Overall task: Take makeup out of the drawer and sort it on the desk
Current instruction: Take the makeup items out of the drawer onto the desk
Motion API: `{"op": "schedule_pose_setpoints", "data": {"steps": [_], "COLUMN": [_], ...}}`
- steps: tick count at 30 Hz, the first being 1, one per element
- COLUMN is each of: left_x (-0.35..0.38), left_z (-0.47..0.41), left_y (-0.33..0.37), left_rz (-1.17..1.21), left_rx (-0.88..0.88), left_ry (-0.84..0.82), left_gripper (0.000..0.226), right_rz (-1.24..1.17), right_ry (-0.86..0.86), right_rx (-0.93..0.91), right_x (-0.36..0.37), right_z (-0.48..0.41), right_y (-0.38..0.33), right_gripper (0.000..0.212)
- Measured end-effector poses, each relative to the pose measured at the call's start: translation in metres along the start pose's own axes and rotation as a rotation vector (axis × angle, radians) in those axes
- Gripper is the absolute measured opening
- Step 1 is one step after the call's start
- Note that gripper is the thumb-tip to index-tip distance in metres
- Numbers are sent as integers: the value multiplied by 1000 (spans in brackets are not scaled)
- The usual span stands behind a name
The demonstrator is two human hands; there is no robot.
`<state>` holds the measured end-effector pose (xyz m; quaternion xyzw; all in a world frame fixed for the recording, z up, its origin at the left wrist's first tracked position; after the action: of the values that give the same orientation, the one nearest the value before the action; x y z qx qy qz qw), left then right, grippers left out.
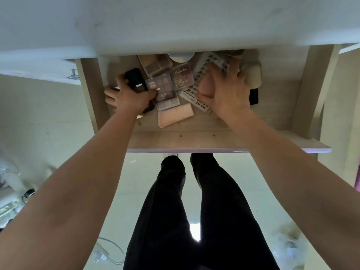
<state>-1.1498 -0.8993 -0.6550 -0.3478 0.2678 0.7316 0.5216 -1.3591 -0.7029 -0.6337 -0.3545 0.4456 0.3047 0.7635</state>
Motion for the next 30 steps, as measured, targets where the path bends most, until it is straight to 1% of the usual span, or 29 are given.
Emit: {"op": "schedule_pose_setpoints", "data": {"steps": [3, 5, 7, 9, 13, 15, 17, 20, 22, 24, 27, 30], "left_x": [-1, 2, 1, -1, -9, -21, -35, -66, -97, -136, -194, -242], "left_z": [-2, -2, 3, 12, 22, 29, 40, 66, 85, 99, 98, 65], "left_y": [-10, -17, -22, -22, -24, -24, -24, -26, -28, -29, -26, -15], "left_rz": [-36, 28, 93, 49, -56, -73, -111, -112, -69, -14, 40, 27], "left_rx": [-15, -45, -44, 6, 105, 146, 226, 415, 542, 612, 614, 523], "left_ry": [14, -10, 8, 41, 55, 82, 130, 190, 276, 378, 429, 438], "left_gripper": [88, 78, 65, 57, 50, 43, 41, 41, 35, 30, 33, 35], "right_rz": [-15, -7, 1, -6, -29, -32, -51, -126, -144, -141, -90, -88], "right_ry": [-16, -28, -53, -73, -94, -97, -73, 18, 125, 197, 237, 209], "right_rx": [-12, -23, -33, -38, -49, -96, -163, -254, -331, -404, -442, -410], "right_x": [-4, -5, -5, -6, -15, -24, -37, -69, -96, -122, -157, -178], "right_z": [-1, -1, 1, 4, 11, 15, 18, 27, 29, 23, -1, -37], "right_y": [4, 5, 4, 3, 1, -8, -20, -46, -69, -97, -140, -176], "right_gripper": [85, 84, 85, 85, 84, 83, 81, 80, 79, 79, 83, 88]}}
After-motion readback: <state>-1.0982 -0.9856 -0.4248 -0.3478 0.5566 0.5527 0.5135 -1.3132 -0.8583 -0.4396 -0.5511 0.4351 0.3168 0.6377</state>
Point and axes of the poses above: each hand's wrist, its own z-axis away from the middle knuckle, its own x-axis out of the palm, y = z × x, the point moved 8 cm from there along -z, towards the middle knuckle, and after that the axes turned 15 degrees about -x, right-handed, at the moved point
